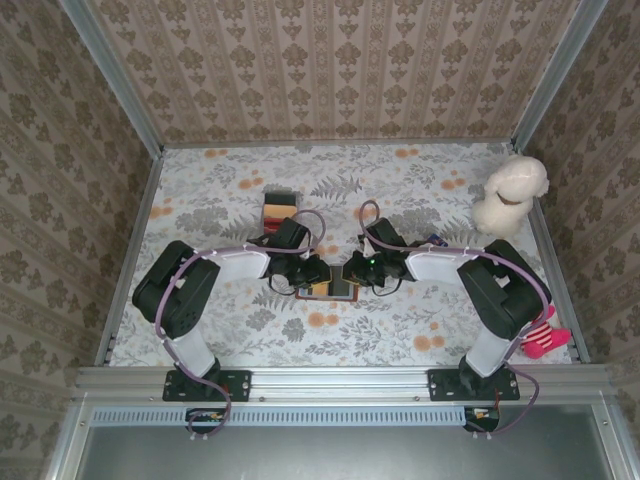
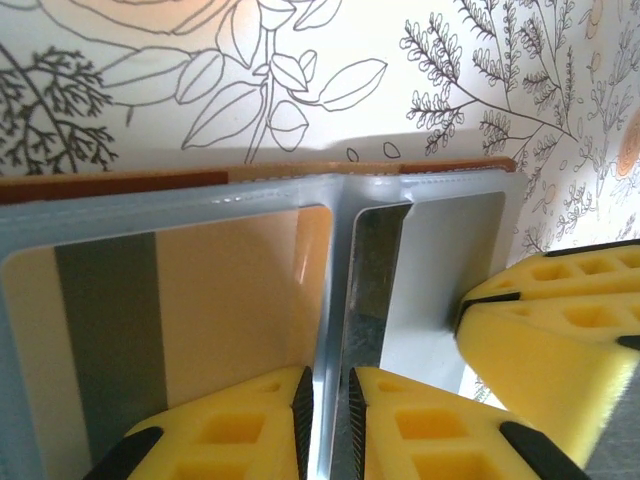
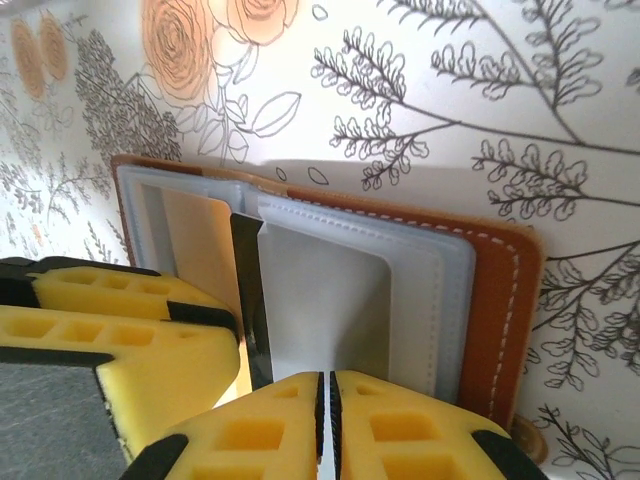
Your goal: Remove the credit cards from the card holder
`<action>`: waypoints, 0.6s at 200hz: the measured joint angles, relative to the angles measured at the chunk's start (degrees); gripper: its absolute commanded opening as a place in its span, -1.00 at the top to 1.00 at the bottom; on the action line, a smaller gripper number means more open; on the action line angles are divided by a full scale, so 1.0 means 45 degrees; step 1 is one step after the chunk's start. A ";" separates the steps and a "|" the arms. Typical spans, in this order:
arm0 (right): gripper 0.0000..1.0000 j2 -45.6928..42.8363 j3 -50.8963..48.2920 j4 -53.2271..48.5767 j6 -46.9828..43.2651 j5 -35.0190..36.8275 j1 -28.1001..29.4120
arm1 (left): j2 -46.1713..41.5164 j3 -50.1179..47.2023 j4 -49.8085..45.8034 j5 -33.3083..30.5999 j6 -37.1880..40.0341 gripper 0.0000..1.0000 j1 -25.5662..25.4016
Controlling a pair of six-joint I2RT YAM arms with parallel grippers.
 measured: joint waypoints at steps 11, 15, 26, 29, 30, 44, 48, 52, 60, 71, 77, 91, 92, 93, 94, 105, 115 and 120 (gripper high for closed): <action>0.74 -0.0180 0.0000 -0.0097 -0.0005 0.0005 -0.0029 | 0.0000 0.0000 -0.0010 -0.0005 0.0019 0.56 0.0000; 0.74 -0.0257 0.0000 -0.0180 -0.0010 0.0015 -0.0039 | 0.0000 0.0000 -0.0015 -0.0010 0.0024 0.56 0.0000; 0.74 -0.0418 -0.0010 -0.0301 -0.0049 0.0039 -0.0039 | 0.0000 0.0000 -0.0019 -0.0010 0.0044 0.56 0.0000; 0.74 -0.0452 -0.0010 -0.0335 -0.0058 0.0044 -0.0039 | 0.0000 0.0000 -0.0019 -0.0010 0.0044 0.56 0.0000; 0.74 -0.0457 -0.0010 -0.0345 -0.0058 0.0044 -0.0039 | 0.0000 0.0000 -0.0019 -0.0010 0.0044 0.56 0.0000; 0.75 -0.0495 -0.0019 -0.0515 -0.0107 0.0044 -0.0039 | 0.0000 0.0000 -0.0019 -0.0010 0.0049 0.56 0.0000; 0.75 -0.0495 -0.0053 -0.0529 -0.0112 0.0049 -0.0039 | 0.0000 0.0000 -0.0015 -0.0005 0.0044 0.55 0.0000; 0.75 -0.0495 -0.0078 -0.0559 -0.0121 0.0049 -0.0039 | 0.0000 0.0000 -0.0010 0.0000 0.0044 0.54 0.0000; 0.75 -0.0495 -0.0160 -0.0627 -0.0146 0.0078 -0.0039 | 0.0000 0.0000 0.0000 0.0010 0.0044 0.50 0.0000; 0.75 -0.0495 -0.0228 -0.0758 -0.0151 0.0102 -0.0039 | 0.0000 0.0000 0.0044 0.0058 0.0039 0.44 0.0000; 0.75 -0.0491 -0.0243 -0.0850 -0.0155 0.0136 -0.0039 | 0.0000 0.0000 0.0083 0.0102 0.0039 0.40 0.0000; 0.75 -0.0461 -0.0243 -0.0913 -0.0155 0.0204 -0.0039 | 0.0000 0.0000 0.0194 0.0219 0.0000 0.32 0.0010; 0.75 -0.0457 -0.0243 -0.0913 -0.0155 0.0214 -0.0039 | 0.0000 0.0000 0.0204 0.0228 0.0005 0.31 0.0015; 0.75 -0.0457 -0.0243 -0.0918 -0.0155 0.0233 -0.0039 | 0.0000 0.0000 0.0204 0.0233 0.0010 0.30 0.0019; 0.75 -0.0452 -0.0243 -0.0923 -0.0155 0.0238 -0.0039 | 0.0000 0.0000 0.0219 0.0253 0.0010 0.29 0.0029; 0.75 -0.0389 -0.0243 -0.0937 -0.0155 0.0282 -0.0039 | 0.0000 -0.0010 0.0311 0.0398 -0.0053 0.25 0.0068; 0.75 -0.0272 -0.0238 -0.0913 -0.0151 0.0296 -0.0039 | 0.0005 -0.0019 0.0389 0.0491 -0.0058 0.23 0.0073; 0.75 -0.0209 -0.0238 -0.0869 -0.0151 0.0291 -0.0039 | 0.0019 -0.0024 0.0423 0.0534 -0.0073 0.23 0.0073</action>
